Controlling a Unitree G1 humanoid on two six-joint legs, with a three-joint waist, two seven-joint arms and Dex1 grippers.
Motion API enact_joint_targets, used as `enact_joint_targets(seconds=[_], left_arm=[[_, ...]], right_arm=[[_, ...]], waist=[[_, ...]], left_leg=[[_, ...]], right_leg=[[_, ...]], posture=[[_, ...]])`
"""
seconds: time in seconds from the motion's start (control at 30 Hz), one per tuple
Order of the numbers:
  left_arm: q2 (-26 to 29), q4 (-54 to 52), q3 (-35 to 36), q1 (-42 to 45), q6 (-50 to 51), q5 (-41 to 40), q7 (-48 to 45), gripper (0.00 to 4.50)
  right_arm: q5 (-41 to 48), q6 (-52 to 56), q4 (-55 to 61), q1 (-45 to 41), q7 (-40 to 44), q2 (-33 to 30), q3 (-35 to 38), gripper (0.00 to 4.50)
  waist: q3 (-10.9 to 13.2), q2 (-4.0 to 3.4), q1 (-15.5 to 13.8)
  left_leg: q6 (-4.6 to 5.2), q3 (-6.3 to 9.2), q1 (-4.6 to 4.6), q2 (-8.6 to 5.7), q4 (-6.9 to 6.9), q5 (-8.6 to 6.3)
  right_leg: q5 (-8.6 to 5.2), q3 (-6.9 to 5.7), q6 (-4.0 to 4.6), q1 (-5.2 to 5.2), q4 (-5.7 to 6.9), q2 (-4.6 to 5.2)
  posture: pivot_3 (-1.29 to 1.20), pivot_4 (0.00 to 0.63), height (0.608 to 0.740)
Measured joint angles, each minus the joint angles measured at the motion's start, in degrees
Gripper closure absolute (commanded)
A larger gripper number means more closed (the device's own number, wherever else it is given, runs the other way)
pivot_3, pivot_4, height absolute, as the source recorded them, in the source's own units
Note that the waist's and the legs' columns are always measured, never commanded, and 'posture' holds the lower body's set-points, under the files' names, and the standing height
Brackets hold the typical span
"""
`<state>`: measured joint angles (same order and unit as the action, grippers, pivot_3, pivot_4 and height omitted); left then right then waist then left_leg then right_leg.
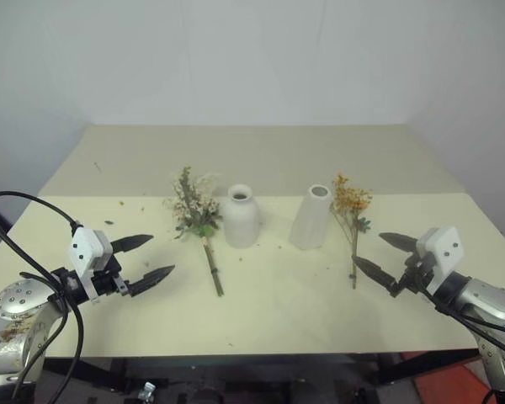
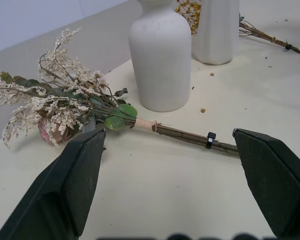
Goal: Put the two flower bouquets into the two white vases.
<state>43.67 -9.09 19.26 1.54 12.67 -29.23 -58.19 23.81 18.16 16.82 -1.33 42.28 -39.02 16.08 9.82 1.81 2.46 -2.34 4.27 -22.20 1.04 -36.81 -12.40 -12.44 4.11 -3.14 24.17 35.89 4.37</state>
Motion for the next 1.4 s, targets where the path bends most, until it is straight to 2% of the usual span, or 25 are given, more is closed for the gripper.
enact_joint_targets(seconds=[0.5,0.7,0.87,1.03,1.17,1.4], left_arm=[[0.0,0.0,0.0,0.8,0.1,-0.1,0.0,0.04],[0.3,-0.3,-1.6,3.8,4.0,-0.5,0.8,0.04],[2.3,-0.9,-4.8,9.6,10.4,-2.1,0.5,0.04],[4.3,-0.4,-7.6,16.9,12.7,-2.7,-4.1,0.04],[4.5,1.8,-9.1,21.9,12.7,-2.8,-8.2,0.04],[4.5,4.7,-9.8,27.6,12.7,-2.8,-12.5,0.04]], right_arm=[[0.1,2.2,0.1,-0.3,-0.6,0.0,0.1,0.00],[2.2,17.4,4.7,-4.9,-7.2,-0.4,-0.9,0.00],[2.9,34.8,7.0,-16.0,-17.3,1.0,-3.5,0.00],[1.9,48.0,5.2,-24.9,-24.3,3.4,-7.1,0.00],[-0.6,53.5,1.7,-28.6,-28.0,5.2,-11.1,0.00],[-6.0,54.5,-5.9,-31.7,-32.0,7.5,-15.0,0.00]], waist=[[0.0,0.00,0.1],[0.0,0.00,0.1],[0.0,0.02,0.1],[0.0,0.01,0.1],[0.0,0.01,0.1],[0.0,0.00,0.2]], left_leg=[[0.00,0.00,0.00,0.00,0.00,0.00],[0.00,0.01,0.03,0.00,-0.01,0.00],[0.02,0.03,-0.02,-0.02,-0.04,0.02],[0.03,0.06,-0.14,-0.01,-0.02,0.02],[0.05,0.06,-0.21,-0.04,-0.01,0.01],[0.05,0.06,-0.19,-0.03,-0.02,0.01]], right_leg=[[0.01,0.00,-0.02,0.00,0.00,0.00],[0.02,0.01,-0.02,-0.01,0.05,-0.02],[0.03,0.00,-0.01,0.04,0.08,-0.02],[0.05,-0.04,-0.08,0.11,0.00,-0.04],[0.05,-0.03,-0.08,0.12,-0.07,0.00],[0.05,-0.05,-0.09,0.12,-0.03,-0.01]], posture=[[0.00,0.150,0.740],[0.00,0.150,0.740],[0.00,0.150,0.740],[0.00,0.150,0.740],[0.00,0.150,0.740],[0.00,0.150,0.740]])
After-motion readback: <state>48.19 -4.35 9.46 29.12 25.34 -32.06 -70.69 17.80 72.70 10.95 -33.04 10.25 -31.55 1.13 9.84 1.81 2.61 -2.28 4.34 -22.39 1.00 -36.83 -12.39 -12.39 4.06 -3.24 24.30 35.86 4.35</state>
